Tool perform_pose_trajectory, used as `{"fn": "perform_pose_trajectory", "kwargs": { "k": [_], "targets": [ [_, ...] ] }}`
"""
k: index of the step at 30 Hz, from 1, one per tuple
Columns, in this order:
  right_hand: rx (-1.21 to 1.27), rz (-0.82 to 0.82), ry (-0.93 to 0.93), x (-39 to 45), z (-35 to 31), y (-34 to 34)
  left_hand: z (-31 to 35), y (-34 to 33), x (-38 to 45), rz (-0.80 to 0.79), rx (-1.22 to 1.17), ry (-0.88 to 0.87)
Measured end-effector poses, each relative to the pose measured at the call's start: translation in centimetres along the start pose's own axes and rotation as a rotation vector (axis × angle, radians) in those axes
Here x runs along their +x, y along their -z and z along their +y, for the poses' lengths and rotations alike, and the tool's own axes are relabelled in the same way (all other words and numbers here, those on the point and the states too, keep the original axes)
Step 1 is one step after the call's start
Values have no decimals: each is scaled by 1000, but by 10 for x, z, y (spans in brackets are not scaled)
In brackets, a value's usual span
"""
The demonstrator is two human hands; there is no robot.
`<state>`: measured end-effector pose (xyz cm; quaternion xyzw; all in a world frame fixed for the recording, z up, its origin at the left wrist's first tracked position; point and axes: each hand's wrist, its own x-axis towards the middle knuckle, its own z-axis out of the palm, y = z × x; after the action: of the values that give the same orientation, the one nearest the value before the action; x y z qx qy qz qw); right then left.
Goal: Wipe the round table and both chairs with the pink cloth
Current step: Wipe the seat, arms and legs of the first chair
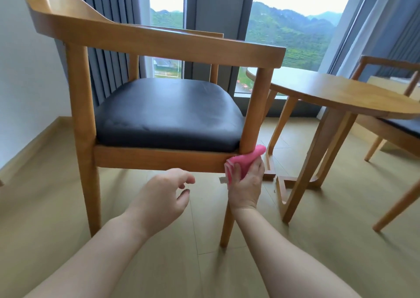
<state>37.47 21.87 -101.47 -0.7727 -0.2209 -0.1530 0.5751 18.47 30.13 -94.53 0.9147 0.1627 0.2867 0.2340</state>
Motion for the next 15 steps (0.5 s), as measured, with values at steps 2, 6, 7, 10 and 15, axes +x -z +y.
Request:
{"fn": "perform_pose_trajectory", "kwargs": {
  "k": [2,6,7,10,15],
  "targets": [
    [19,21,15,3,-3,0,-1,2,-1,-10,5,-19],
    [16,21,46,11,-12,-1,-10,5,-4,-25,1,13],
    [11,23,53,14,-15,-1,-12,5,-4,-35,-1,23],
    [-12,38,101,26,-31,7,-16,8,-5,-65,-1,25],
    [-52,60,184,61,-75,19,-20,13,-5,-51,-13,24]
  ]
}}
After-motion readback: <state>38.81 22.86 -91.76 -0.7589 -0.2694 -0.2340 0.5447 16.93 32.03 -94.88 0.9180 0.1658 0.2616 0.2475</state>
